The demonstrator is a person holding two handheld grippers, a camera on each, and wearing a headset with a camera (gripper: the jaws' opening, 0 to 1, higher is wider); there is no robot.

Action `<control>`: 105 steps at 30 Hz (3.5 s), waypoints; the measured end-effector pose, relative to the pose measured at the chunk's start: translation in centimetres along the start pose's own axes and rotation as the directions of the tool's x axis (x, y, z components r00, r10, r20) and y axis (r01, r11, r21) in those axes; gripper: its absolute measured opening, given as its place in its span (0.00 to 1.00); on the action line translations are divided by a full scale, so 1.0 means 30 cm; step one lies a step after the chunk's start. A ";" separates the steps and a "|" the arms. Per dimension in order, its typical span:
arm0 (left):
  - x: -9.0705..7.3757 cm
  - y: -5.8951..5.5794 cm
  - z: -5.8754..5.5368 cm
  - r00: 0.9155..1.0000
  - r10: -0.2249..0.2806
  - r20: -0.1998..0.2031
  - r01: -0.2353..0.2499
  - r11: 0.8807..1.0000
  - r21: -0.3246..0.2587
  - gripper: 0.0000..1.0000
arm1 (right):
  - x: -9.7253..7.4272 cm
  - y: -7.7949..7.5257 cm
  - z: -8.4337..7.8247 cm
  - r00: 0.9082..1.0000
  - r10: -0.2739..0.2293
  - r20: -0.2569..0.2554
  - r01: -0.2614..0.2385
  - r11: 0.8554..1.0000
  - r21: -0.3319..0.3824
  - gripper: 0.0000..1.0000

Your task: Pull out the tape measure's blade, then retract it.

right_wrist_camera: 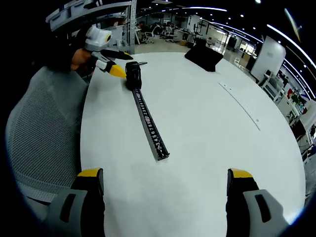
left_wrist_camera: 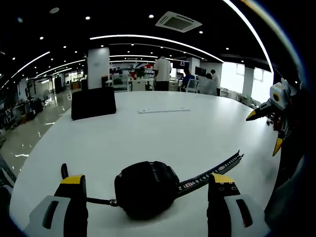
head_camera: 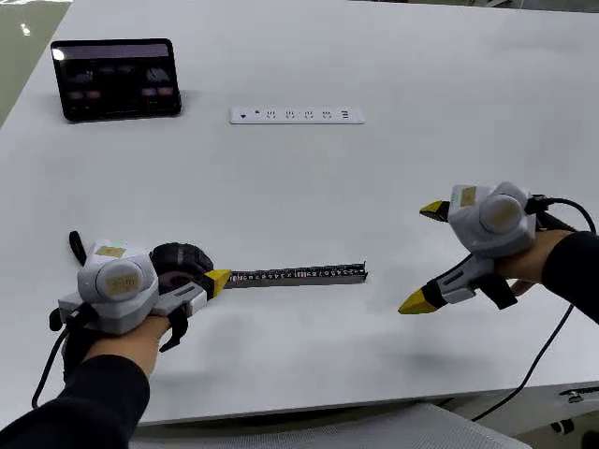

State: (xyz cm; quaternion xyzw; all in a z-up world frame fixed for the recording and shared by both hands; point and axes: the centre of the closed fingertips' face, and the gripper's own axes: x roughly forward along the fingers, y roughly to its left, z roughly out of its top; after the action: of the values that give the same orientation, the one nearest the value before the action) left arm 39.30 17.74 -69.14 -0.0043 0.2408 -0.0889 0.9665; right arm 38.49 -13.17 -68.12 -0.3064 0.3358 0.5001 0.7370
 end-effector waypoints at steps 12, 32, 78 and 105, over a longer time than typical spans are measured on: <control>0.043 0.001 -0.035 1.000 0.023 0.009 -0.023 0.999 -0.029 1.00 | 0.109 -0.009 0.023 0.995 0.074 -0.072 -0.080 0.993 -0.092 0.97; 0.069 0.007 -0.023 0.998 0.028 0.048 -0.026 0.999 -0.045 0.99 | 0.274 -0.006 -0.006 0.968 0.171 -0.181 -0.202 0.965 -0.167 0.57; 0.106 0.006 -0.056 1.000 0.013 -0.023 -0.016 0.990 -0.138 0.73 | 0.298 0.026 -0.050 0.928 0.192 -0.318 -0.260 0.948 -0.186 0.12; 0.092 0.014 -0.069 0.994 0.055 -0.097 -0.065 0.992 -0.110 0.61 | 0.299 0.021 -0.056 0.936 0.208 -0.284 -0.253 0.959 -0.130 0.11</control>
State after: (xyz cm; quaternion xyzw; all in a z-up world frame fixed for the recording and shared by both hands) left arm 40.81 17.76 -72.26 -0.0476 0.2904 -0.0460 0.9546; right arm 40.05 -9.52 -76.36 -0.3894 0.4232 0.5633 0.5933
